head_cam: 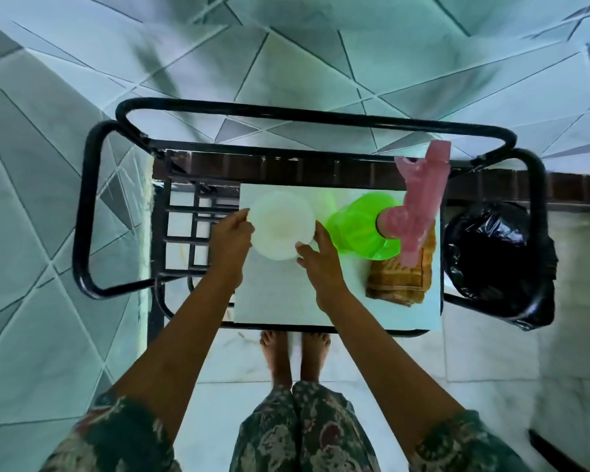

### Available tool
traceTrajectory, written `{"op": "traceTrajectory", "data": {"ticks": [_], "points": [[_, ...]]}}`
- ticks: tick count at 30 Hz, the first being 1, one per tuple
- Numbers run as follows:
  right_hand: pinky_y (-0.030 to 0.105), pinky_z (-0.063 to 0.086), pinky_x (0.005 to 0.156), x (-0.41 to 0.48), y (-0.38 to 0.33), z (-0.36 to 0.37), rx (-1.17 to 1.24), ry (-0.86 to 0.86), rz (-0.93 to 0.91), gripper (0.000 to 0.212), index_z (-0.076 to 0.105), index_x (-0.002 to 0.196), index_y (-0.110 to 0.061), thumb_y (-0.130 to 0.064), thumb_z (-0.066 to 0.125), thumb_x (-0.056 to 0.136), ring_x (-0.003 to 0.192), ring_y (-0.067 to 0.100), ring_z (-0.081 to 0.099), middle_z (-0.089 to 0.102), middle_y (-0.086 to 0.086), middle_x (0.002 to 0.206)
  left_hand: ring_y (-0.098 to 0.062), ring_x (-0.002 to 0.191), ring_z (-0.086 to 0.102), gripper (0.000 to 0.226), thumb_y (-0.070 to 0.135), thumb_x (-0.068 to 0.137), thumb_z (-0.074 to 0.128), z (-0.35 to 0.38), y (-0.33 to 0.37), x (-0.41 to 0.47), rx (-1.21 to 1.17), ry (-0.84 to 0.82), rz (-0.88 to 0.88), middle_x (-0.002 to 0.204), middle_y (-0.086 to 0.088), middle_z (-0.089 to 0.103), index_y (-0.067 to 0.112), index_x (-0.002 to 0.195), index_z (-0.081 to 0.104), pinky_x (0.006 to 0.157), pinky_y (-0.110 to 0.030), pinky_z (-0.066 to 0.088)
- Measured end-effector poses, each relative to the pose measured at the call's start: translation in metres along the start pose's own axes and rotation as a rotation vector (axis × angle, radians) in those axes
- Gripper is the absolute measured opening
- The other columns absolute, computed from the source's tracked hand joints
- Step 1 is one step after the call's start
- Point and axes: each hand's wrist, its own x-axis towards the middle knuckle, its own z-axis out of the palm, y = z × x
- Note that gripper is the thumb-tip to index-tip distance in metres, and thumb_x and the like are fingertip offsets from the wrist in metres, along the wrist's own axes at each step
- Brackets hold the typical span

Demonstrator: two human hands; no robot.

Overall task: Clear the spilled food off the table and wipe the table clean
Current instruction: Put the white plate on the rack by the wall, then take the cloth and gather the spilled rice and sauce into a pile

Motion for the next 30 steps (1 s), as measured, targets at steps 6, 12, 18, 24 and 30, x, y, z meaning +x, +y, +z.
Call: {"op": "traceTrajectory", "data": {"ticks": [6, 12, 18, 24, 30], "points": [[0.034, 0.033, 0.108, -0.013, 0.000, -0.004, -0.013, -0.067, 0.048, 0.057, 0.031, 0.145, -0.016, -0.009, 0.052, 0.093, 0.128, 0.016, 0.041, 0.040, -0.001, 0.144, -0.018, 0.109, 0.054, 0.035, 0.008, 0.093, 0.050, -0.009, -0.010, -0.004, -0.002, -0.025, -0.021, 0.120, 0.000, 0.058, 0.014, 0.127, 0.055, 0.083, -0.027, 0.048], [0.038, 0.038, 0.107, -0.078, 0.012, -0.047, -0.044, 0.099, 0.012, 0.031, 0.057, 0.120, -0.010, 0.000, 0.054, 0.091, 0.117, 0.021, 0.053, 0.059, 0.008, 0.121, -0.016, 0.076, 0.054, 0.028, 0.006, 0.092, 0.052, -0.025, -0.029, -0.066, -0.075, 0.091, -0.160, 0.090, -0.004, 0.061, 0.007, 0.119, 0.060, 0.066, -0.026, 0.045], [0.014, 0.041, 0.085, -0.132, -0.013, -0.121, 0.003, 0.262, -0.087, 0.031, 0.060, 0.119, -0.007, 0.001, 0.052, 0.091, 0.106, 0.014, 0.054, 0.062, 0.004, 0.114, -0.015, 0.061, 0.050, 0.013, -0.001, 0.091, 0.052, 0.028, -0.013, -0.132, 0.049, -0.219, -0.197, 0.075, -0.006, 0.059, 0.007, 0.091, 0.063, 0.045, -0.012, 0.039], [0.024, 0.041, 0.100, -0.113, -0.006, -0.179, -0.068, 0.257, -0.217, 0.039, 0.052, 0.131, -0.018, -0.008, 0.053, 0.093, 0.119, 0.008, 0.051, 0.055, -0.004, 0.132, -0.030, 0.123, 0.049, 0.046, 0.028, 0.091, 0.059, 0.132, -0.025, -0.124, 0.505, -0.297, -0.033, 0.132, -0.016, 0.054, 0.005, 0.130, 0.050, 0.100, -0.032, 0.036], [-0.003, 0.029, 0.091, -0.092, 0.004, -0.205, -0.121, 0.176, -0.329, 0.051, 0.039, 0.140, -0.017, -0.002, 0.050, 0.093, 0.125, 0.004, 0.041, 0.045, -0.007, 0.138, -0.036, 0.123, 0.046, 0.068, 0.033, 0.085, 0.065, 0.197, -0.036, -0.094, 0.540, -0.162, 0.110, 0.135, -0.020, 0.049, 0.005, 0.139, 0.036, 0.100, -0.041, 0.039]]}}
